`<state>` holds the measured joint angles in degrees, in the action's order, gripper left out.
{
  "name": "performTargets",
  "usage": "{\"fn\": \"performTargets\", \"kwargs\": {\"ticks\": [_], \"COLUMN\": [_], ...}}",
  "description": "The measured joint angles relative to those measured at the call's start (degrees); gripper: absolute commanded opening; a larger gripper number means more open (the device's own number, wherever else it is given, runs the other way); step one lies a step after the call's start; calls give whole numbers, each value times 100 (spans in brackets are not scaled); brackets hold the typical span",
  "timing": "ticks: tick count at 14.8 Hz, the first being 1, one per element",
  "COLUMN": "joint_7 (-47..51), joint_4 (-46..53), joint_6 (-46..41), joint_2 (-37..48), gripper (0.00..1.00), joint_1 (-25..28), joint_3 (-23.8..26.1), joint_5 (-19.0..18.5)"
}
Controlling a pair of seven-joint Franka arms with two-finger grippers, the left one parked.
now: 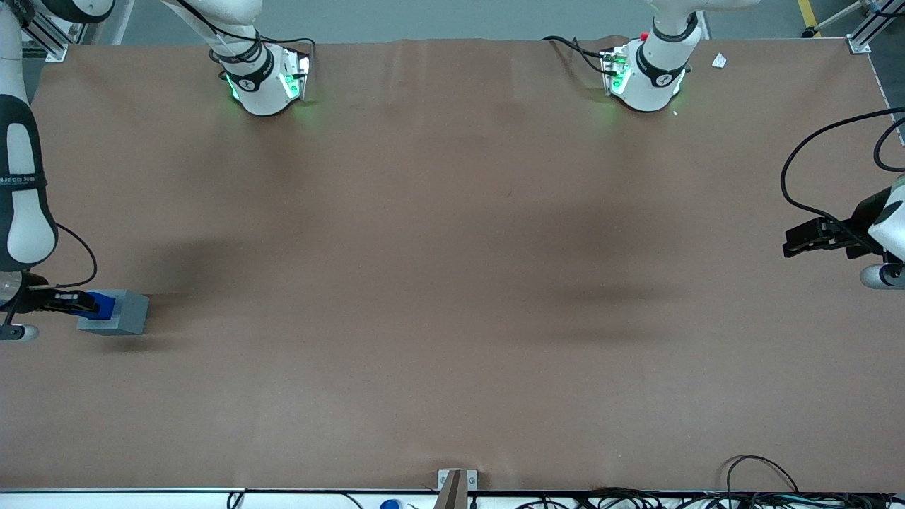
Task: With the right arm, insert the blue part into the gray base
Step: 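Open the right gripper to release the blue cube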
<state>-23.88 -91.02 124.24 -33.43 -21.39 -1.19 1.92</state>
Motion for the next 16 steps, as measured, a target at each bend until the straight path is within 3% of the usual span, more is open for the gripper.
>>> {"fn": "performTargets", "kwargs": {"ticks": [7, 12, 16], "joint_7": [38, 787, 1154], "joint_4": [187, 110, -511], "joint_6": [-184, -1127, -1214], "joint_2": [353, 1405, 2327], "gripper": [100, 100, 100], "joint_1": [189, 841, 1286], "joint_3": [74, 107, 122], "joint_5": [0, 0, 1]}}
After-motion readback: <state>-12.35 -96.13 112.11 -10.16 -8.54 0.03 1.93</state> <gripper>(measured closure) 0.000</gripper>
